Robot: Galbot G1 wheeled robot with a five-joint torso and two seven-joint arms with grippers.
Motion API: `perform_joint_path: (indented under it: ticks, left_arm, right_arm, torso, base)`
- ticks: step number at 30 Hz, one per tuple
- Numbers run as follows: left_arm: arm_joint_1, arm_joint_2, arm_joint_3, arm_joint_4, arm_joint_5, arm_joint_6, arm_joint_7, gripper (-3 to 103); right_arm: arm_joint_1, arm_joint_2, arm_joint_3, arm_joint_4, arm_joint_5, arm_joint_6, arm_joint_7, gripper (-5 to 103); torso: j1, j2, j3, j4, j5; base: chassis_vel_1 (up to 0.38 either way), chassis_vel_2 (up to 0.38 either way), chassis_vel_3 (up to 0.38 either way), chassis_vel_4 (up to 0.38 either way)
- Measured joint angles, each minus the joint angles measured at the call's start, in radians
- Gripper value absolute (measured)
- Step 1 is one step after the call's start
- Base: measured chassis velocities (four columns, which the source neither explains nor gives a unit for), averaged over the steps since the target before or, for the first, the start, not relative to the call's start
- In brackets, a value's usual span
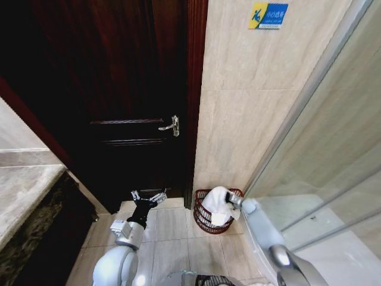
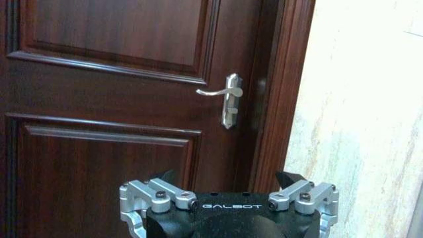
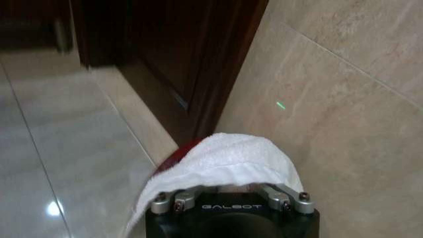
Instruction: Discard the used towel into the hamper.
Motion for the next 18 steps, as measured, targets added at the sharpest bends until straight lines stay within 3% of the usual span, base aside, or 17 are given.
perform_joint_path:
  ticks: [1,7,10,14,16,18]
  left_arm:
    - [0.0,0.0,0.0,0.0,0.0,0.0,0.0,100]
    - [0.0,0.0,0.0,0.0,0.0,0.0,0.0,100]
    - [0.0,0.0,0.0,0.0,0.0,0.0,0.0,100]
    - [0.0,0.0,0.0,0.0,0.0,0.0,0.0,100]
    - [0.0,0.0,0.0,0.0,0.0,0.0,0.0,100]
    - [0.0,0.0,0.0,0.0,0.0,0.0,0.0,100]
  right_arm:
    - [0.0,0.0,0.0,0.0,0.0,0.0,0.0,10]
    - [0.068,-0.075,0.068,-0.144,-0.226,0.033,0.146,10]
    - [0.07,-0.099,0.071,-0.138,-0.253,0.042,0.156,10]
    - [0.044,-0.092,0.04,-0.07,-0.141,0.035,0.079,10]
    - [0.011,-0.053,0.01,-0.005,0.027,0.028,-0.033,10]
    - [0.005,-0.032,0.004,0.001,0.068,0.056,-0.037,10]
  torso:
    - [0.0,0.0,0.0,0.0,0.0]
    - [0.0,0.0,0.0,-0.0015,-0.0009]
    - [0.0,0.0,0.0,-0.002,-0.0009]
    - [0.0,0.0,0.0,-0.0012,-0.0008]
    - [0.0,0.0,0.0,-0.0002,0.0003]
    - [0.0,0.0,0.0,-0.0004,-0.0004]
  base:
    - [0.0,0.0,0.0,0.0]
    - [0.0,0.0,0.0,0.0]
    - [0.0,0.0,0.0,0.0]
    - [0.0,0.0,0.0,0.0]
    - [0.0,0.0,0.0,0.0]
    - [0.0,0.0,0.0,0.0]
